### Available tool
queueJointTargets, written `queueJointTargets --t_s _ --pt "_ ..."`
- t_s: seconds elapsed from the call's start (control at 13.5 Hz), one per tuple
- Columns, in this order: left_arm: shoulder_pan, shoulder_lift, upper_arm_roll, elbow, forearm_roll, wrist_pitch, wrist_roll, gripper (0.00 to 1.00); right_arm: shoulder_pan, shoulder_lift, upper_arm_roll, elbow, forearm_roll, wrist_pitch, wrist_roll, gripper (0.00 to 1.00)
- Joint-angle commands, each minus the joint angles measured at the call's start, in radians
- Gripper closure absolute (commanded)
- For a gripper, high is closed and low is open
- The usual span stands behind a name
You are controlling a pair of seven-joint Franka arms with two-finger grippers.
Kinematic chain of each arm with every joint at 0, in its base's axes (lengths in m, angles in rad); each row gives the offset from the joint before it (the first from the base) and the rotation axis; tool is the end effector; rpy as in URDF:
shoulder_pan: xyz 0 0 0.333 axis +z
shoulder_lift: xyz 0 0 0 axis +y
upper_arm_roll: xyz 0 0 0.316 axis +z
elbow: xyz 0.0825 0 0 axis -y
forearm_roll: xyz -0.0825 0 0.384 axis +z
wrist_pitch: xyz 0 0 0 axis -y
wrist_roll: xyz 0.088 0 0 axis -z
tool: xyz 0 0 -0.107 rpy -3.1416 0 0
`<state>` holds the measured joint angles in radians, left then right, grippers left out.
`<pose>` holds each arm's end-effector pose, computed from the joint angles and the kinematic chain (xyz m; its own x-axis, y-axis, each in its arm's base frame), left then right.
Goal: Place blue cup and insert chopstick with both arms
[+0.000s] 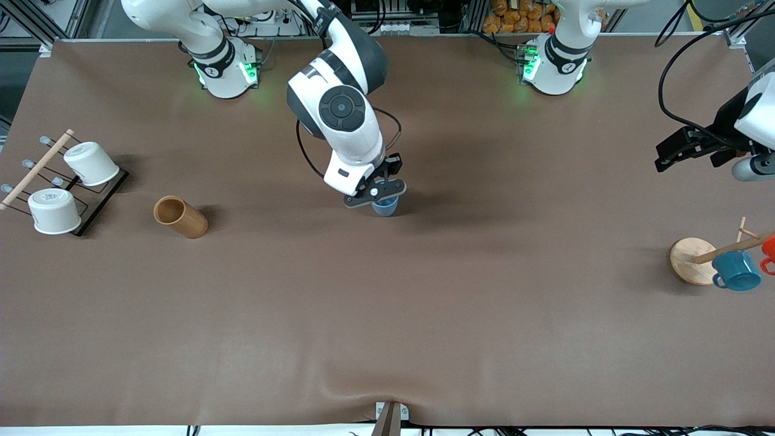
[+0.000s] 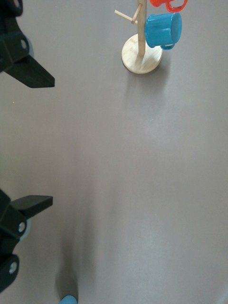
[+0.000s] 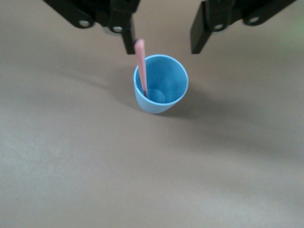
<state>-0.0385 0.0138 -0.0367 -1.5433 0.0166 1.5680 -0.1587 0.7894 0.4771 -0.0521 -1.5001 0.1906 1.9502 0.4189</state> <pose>0.5574 -0.0401 0.6296 0.9964 0.0834 0.0133 0.0836 -0.9964 -0.0142 0.4980 0.4767 0.3916 0.9634 0.2527 -0.0895 0.2408 -0.9625 -0.1249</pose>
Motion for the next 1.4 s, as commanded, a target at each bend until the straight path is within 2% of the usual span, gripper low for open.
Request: queueJointTargets --t_s 0.0,0.22,0.59,0.81,0.89,1.11,1.33 --pt "-0.006 -0.018 0.011 -0.017 -0.018 0.010 0.013 0.00 -0.013 -0.067 -0.021 0.001 -0.013 -0.054 0.018 0.00" --pt "-0.004 -0.021 0.011 -0.018 -0.018 0.009 0.013 0.00 -0.119 -0.142 -0.026 0.000 -0.011 -0.163 -0.044 0.00" --pt "-0.007 -0.029 0.011 -0.015 -0.018 0.000 0.014 0.00 -0.413 -0.247 -0.037 -0.028 -0.010 -0.373 -0.375 0.00" --pt "-0.008 -0.029 0.009 -0.017 -0.018 -0.002 0.014 0.00 -0.472 -0.313 -0.150 -0.062 -0.010 -0.431 -0.538 0.00" --pt "-0.008 -0.029 0.008 -0.017 -0.018 -0.002 0.014 0.00 -0.501 -0.328 -0.164 -0.058 -0.014 -0.457 -0.554 0.00" --pt "-0.008 -0.031 0.008 -0.015 -0.018 -0.002 0.014 0.00 -0.604 -0.370 -0.167 -0.051 -0.063 -0.501 -0.621 0.00" --pt "-0.008 -0.032 0.008 -0.015 -0.020 -0.002 0.014 0.00 -0.714 -0.449 -0.100 -0.051 -0.140 -0.523 -0.649 0.00"
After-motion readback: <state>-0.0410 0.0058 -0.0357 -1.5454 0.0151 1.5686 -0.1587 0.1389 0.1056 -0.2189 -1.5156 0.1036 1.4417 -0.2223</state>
